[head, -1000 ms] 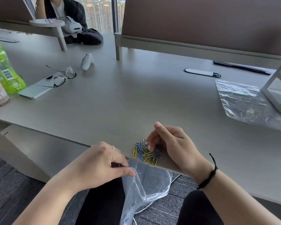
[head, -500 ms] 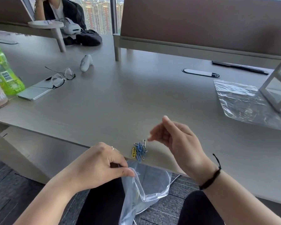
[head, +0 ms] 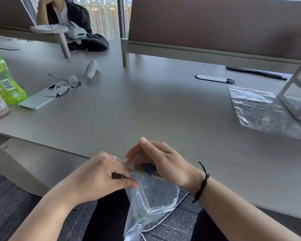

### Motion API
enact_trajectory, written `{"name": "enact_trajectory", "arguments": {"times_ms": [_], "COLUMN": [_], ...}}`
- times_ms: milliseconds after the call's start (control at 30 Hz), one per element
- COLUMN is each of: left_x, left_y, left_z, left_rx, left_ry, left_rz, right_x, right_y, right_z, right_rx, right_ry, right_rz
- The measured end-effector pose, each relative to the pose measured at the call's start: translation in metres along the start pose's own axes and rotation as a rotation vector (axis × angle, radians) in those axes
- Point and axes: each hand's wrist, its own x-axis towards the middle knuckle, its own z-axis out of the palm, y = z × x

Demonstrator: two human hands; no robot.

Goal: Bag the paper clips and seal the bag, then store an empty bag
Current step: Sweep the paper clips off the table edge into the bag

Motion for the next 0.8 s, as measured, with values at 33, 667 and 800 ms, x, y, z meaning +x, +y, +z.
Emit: {"name": "enact_trajectory", "arguments": {"times_ms": [33,667,800], "left_x": [0.0,-0.011,-0.015], "left_y": [0.001,0.01,0.019], "left_z": [0.0,0.0,0.006], "left_rx": [-0.004,0.016,0.032], "left_ry": [-0.01,0.045,0.058], "left_rz": [0.002,-0.015,0.002], "right_x": [-0.003,-0.101,-0.108], "right_y": [0.0,-0.002,0.02], "right_z": [0.0,0.007,0.029], "right_rx": [0.02,-0.817,-1.222], "right_ry": [-0.009,0.194,0.175], "right_rz": [0.002,-0.099,-0.136]}}
